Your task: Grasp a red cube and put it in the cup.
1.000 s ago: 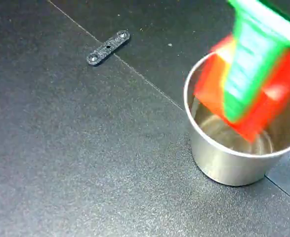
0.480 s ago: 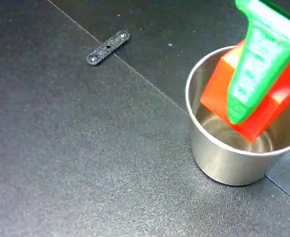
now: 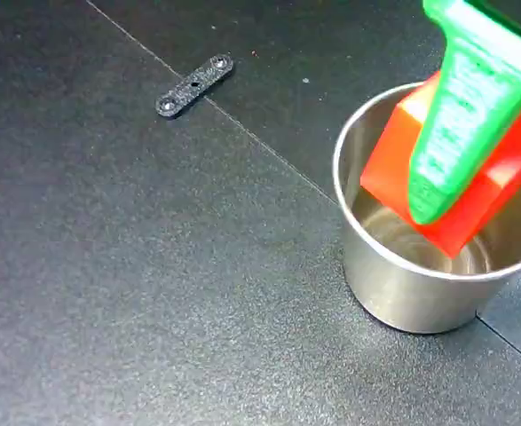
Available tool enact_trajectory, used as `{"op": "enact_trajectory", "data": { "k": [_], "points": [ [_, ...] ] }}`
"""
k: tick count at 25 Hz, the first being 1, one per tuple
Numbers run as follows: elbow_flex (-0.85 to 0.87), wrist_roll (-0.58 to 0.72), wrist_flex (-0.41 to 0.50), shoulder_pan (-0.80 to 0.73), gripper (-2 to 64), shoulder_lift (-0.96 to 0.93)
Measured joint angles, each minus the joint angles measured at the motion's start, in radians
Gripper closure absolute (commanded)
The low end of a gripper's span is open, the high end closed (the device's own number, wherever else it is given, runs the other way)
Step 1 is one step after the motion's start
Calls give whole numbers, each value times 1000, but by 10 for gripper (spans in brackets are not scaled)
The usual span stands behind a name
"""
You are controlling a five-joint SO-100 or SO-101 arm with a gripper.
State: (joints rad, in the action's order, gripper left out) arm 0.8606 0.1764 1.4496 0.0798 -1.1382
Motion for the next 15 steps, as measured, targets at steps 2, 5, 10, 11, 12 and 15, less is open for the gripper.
{"op": "enact_trajectory", "data": {
  "k": [2, 5, 10, 11, 12, 15],
  "points": [
    [0, 0, 0, 0, 462, 0],
    [0, 0, 0, 0, 381, 0],
    [0, 0, 0, 0, 295, 0],
    [0, 0, 0, 0, 284, 0],
    [0, 0, 0, 0, 276, 0],
    [0, 0, 0, 0, 266, 0]
  ]
}}
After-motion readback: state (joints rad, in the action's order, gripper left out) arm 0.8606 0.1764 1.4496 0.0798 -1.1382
